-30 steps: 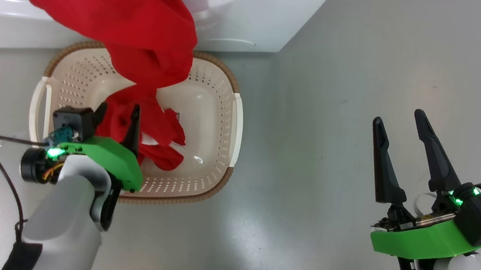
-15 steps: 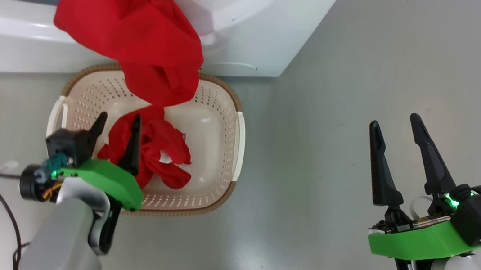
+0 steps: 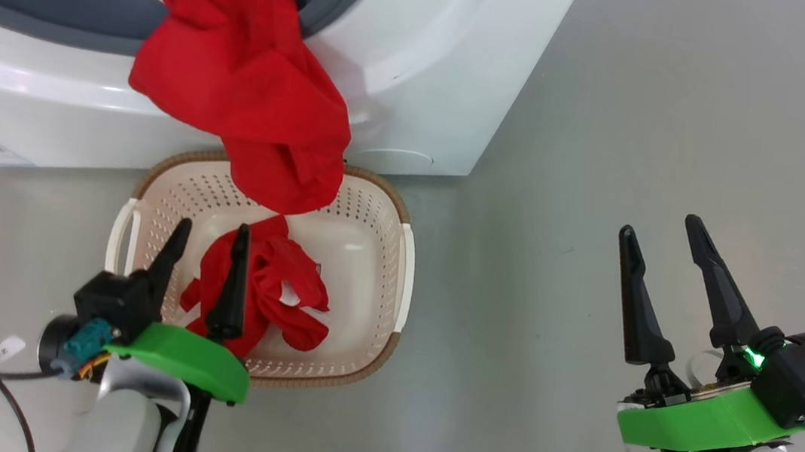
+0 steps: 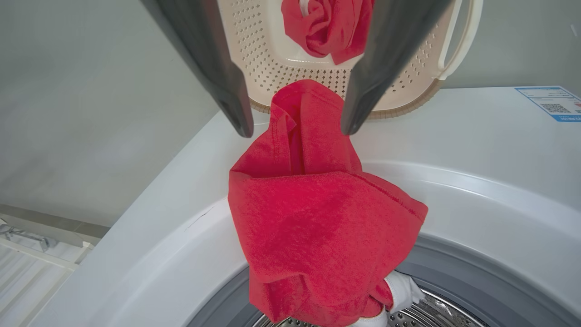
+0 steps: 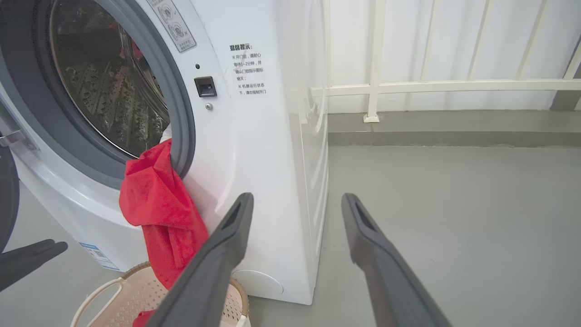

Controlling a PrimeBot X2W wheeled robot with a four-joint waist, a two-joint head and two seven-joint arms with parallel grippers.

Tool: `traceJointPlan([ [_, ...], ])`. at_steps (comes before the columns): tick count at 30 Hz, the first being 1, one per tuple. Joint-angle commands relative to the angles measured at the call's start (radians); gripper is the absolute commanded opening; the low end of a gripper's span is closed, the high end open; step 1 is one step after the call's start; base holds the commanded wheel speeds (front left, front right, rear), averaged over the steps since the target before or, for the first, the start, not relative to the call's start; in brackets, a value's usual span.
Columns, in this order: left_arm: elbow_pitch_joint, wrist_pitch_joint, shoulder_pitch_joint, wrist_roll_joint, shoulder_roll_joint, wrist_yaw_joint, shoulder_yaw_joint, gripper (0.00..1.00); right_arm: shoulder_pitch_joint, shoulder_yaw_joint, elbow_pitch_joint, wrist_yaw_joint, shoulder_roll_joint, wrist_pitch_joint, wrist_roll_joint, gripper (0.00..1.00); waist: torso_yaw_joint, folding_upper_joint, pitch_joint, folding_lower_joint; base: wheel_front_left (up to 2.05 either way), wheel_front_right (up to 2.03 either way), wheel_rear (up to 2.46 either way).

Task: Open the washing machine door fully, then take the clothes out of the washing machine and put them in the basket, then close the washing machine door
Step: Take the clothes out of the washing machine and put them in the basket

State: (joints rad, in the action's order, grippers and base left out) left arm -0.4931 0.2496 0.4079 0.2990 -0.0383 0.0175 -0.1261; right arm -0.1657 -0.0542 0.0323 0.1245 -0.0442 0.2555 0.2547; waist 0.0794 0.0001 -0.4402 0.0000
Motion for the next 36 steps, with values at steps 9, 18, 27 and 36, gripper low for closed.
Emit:
traceJointPlan([
  [9,0.14,0.012,-0.091,-0.013,-0.012,-0.022,0.016,1.0,0.033,-0.019,-0.025,0.006,-0.006,0.006,0.002,1.0,-0.003,-0.0001,0.041,0.0,0.0,0.0,0.0],
  [18,0.3,0.012,-0.161,-0.012,-0.012,-0.063,0.008,1.0,0.044,-0.005,-0.034,0.006,-0.006,0.006,0.004,1.0,-0.007,-0.0001,0.039,0.0,0.0,0.0,0.0],
  [27,0.39,0.012,-0.2,-0.017,-0.012,-0.087,0.005,1.0,0.047,0.003,-0.039,0.006,-0.006,0.006,0.003,1.0,-0.013,-0.0001,0.039,0.0,0.0,0.0,0.0],
  [36,0.416,0.012,-0.212,-0.013,-0.012,-0.097,0.001,1.0,0.047,0.003,-0.038,0.006,-0.006,0.006,0.001,1.0,-0.019,-0.0001,0.04,0.0,0.0,0.0,0.0],
])
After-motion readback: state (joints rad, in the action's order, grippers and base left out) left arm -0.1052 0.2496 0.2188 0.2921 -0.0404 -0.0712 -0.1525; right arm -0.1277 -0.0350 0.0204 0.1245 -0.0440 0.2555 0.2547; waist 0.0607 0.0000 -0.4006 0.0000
